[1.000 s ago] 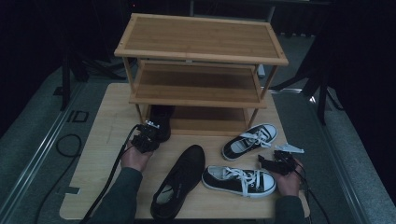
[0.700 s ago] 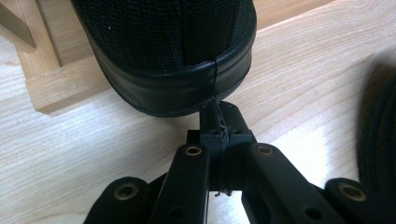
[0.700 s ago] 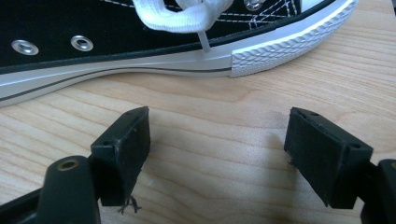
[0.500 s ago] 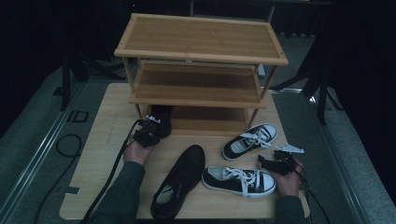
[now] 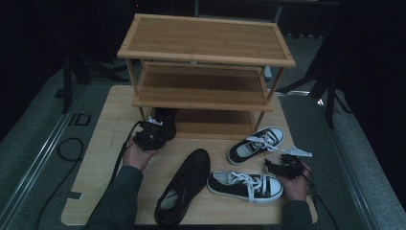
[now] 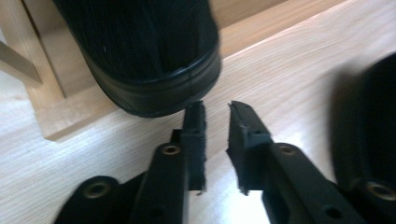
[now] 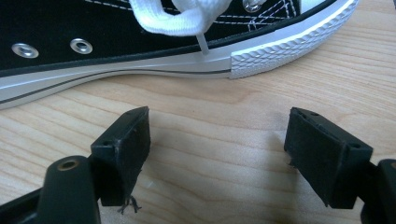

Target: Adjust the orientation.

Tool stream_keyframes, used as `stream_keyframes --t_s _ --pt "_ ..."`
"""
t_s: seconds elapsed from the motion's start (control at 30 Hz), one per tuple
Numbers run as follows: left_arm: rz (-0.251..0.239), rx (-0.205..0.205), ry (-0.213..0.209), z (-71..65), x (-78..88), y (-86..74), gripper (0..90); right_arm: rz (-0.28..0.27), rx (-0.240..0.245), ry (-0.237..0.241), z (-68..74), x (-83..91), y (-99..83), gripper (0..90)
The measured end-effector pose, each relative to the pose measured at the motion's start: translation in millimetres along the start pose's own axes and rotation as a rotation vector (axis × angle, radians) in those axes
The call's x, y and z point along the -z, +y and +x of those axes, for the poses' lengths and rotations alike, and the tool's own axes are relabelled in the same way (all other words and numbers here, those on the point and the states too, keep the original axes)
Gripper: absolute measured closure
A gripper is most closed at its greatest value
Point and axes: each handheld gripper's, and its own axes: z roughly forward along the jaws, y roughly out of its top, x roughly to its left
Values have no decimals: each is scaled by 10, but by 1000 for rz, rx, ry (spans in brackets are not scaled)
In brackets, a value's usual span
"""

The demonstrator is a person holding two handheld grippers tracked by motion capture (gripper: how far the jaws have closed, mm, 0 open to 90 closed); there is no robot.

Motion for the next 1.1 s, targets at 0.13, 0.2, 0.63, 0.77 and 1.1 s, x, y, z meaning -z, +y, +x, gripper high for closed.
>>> stream_keyframes --t_s 0.13,0.2,0.63,0.77,1.1 --pt "-27 -39 -32 -25 199 0 668 0 0 0 0 0 0 225" --pt "-45 -51 -62 -43 286 -12 654 0 2 1 -1 -1 0 226" --pt "-78 -165 -109 -159 698 -116 621 1 4 1 1 0 -1 226" --pt "-71 -211 -91 -240 807 -125 615 1 7 0 4 2 -3 226" --pt "-77 -247 -230 -284 957 -88 616 2 6 0 4 3 -3 226"
